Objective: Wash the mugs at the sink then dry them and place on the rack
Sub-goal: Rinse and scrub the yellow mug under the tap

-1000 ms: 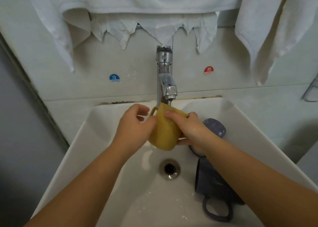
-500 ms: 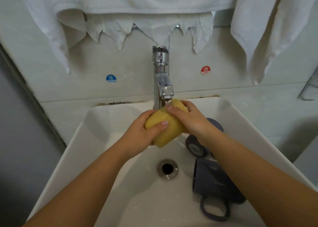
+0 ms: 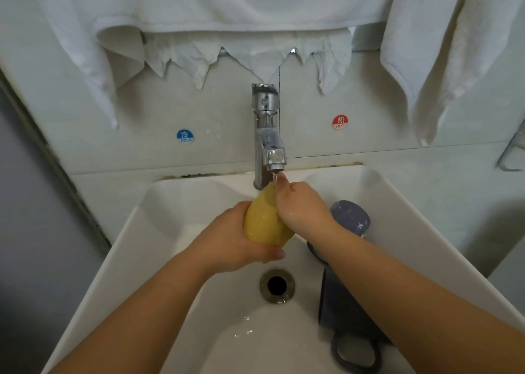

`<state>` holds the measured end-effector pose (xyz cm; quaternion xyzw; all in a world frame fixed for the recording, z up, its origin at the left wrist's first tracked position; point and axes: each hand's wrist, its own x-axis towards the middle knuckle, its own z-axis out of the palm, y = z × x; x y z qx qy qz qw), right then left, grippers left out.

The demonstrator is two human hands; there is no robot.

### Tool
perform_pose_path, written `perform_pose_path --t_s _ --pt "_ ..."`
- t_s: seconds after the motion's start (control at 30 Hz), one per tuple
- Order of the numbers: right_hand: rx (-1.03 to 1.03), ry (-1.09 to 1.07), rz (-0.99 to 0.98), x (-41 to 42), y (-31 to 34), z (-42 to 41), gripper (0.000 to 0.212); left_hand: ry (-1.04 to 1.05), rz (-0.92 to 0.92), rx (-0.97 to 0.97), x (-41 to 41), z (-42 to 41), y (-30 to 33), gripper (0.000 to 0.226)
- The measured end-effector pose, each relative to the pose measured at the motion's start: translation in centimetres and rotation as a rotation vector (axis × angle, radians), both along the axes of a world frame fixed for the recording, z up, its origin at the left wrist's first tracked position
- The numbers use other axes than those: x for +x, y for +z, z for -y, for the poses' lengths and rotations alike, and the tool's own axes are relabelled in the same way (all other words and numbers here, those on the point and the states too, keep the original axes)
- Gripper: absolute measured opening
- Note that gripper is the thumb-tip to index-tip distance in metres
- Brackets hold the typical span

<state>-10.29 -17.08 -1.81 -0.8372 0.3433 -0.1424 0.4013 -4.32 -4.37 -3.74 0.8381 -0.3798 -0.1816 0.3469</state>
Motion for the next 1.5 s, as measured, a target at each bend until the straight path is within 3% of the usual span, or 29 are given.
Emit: perform_pose_path --t_s 0.07,0.13,0.23,0.33,0.43,0.5,0.63,0.77,0.83,0.97,1.03,1.13,1.23,1.33,1.43,1.5 --pt "0.035 0.052 0.016 -0.1 0.3 0.1 0.063 0.027 0.076 -0.008 0.1 0.0 -0.4 0.076" --pt "0.156 0.097 0.058 -0.4 0.6 0.6 0.061 0.043 0.024 -0.05 0.4 0.1 -0.5 0.071" --pt "0.242 0.226 0.076 -1.6 1.0 1.9 0.061 0.016 -0.22 -0.12 1.0 0.0 -0.4 0.071" --pt "0.246 0.371 0.01 -2.6 0.6 3.6 0.083 -0.051 -0.526 -0.198 1.7 -0.5 -0.2 0.086" --pt "0.367 0.458 0.012 -2.7 -0.3 4.1 0.082 -0.128 -0.656 -0.192 2.1 -0.9 -0.3 0.084" --pt "0.353 0.467 0.057 -2.6 -0.5 3.7 0.068 -0.142 -0.678 -0.137 2.3 -1.1 -0.4 0.085" --pt "0.247 0.462 0.019 -2.7 -0.2 3.5 0.058 -0.126 -0.713 -0.1 2.7 -1.1 -0.6 0.087" --pt "0.678 0.4 0.153 -3.6 0.3 4.8 0.032 -0.114 -0.824 -0.178 3.1 -1.2 -0.7 0.082" --pt "0.758 0.353 0.222 -3.6 0.2 4.8 0.014 -0.105 -0.87 -0.201 3.2 -1.4 -0.7 0.08" --pt "0.72 0.196 0.317 -1.6 -0.6 2.0 0.033 -0.023 -0.866 -0.213 2.4 -1.2 -0.7 0.079" --pt "0.698 0.131 0.363 -0.4 -0.6 0.6 0.036 0.058 -0.828 -0.307 2.4 -1.1 -0.8 0.072" --pt "0.718 0.037 0.388 0.6 -0.6 0.2 0.041 0.074 -0.72 -0.341 2.6 -1.0 -0.8 0.087" --pt "0.836 0.083 0.413 0.4 -1.2 0.4 0.045 0.056 -0.71 -0.324 2.7 -1.1 -0.9 0.089" --pt "0.999 0.211 0.46 0.1 -1.0 0.4 0.04 0.041 -0.807 -0.4 3.4 -1.5 -0.6 0.075" --pt "0.987 0.243 0.44 -0.2 -0.9 0.5 0.039 0.025 -0.89 -0.436 3.2 -1.8 -0.4 0.054" --pt "0.93 0.156 0.43 -0.4 -0.9 1.1 0.045 0.013 -0.821 -0.369 2.1 -1.2 -0.6 0.059"
